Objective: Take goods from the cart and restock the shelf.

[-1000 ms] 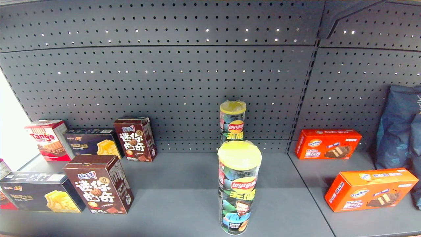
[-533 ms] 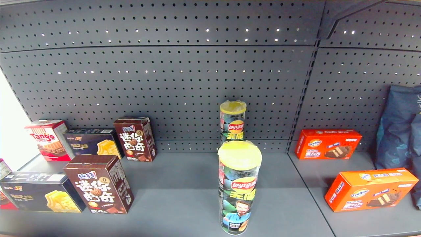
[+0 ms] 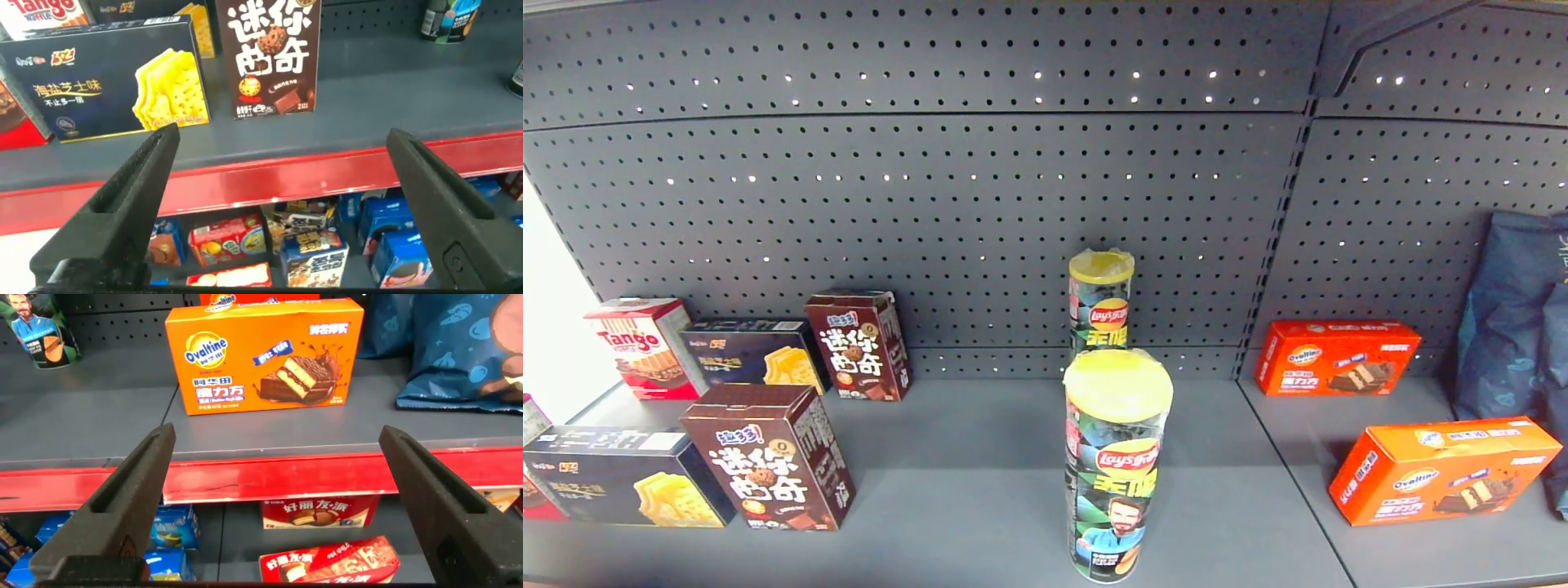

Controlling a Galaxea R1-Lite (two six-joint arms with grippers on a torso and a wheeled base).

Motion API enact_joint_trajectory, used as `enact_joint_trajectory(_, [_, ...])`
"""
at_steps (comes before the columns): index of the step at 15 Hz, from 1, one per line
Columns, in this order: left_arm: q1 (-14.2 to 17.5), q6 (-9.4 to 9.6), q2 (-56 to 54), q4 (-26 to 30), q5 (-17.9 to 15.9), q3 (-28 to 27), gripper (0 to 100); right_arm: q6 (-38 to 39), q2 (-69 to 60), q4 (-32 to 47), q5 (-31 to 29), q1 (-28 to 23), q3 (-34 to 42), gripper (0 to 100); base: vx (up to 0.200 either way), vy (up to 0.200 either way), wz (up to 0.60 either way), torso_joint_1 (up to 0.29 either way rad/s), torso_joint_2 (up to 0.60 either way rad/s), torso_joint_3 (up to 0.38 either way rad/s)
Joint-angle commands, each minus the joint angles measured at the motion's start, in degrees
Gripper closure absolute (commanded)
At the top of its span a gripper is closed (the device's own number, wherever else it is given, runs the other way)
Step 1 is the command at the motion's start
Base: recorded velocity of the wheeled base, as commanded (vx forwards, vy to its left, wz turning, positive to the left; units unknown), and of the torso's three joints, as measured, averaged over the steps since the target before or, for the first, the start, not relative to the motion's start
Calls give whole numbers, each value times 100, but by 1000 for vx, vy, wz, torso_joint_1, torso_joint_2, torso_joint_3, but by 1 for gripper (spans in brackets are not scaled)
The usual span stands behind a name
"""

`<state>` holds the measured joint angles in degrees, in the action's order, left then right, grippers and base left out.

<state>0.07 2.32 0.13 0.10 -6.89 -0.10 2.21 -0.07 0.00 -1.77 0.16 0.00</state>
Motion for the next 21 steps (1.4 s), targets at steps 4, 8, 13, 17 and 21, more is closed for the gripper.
enact_joint_trajectory(4, [1,-3,-13,-1,3,1,0,-10,7,0,1,11,0,0,0,0,0,0,0,0])
enact_joint_trajectory(8, [1,6,-13,-1,3,1,0,-10,7,-9,1,2,0,0,0,0,0,0,0,0])
enact_joint_trajectory(13, [1,-38,-13,-1,3,1,0,-27,7,0,10,2,0,0,0,0,0,0,0,0])
enact_joint_trajectory(17, [1,-29,-13,-1,3,1,0,-71,7,0,19,2,0,0,0,0,0,0,0,0])
enact_joint_trajectory(21, [1,-38,-13,-1,12,1,0,-80,7,0,27,2,0,0,0,0,0,0,0,0])
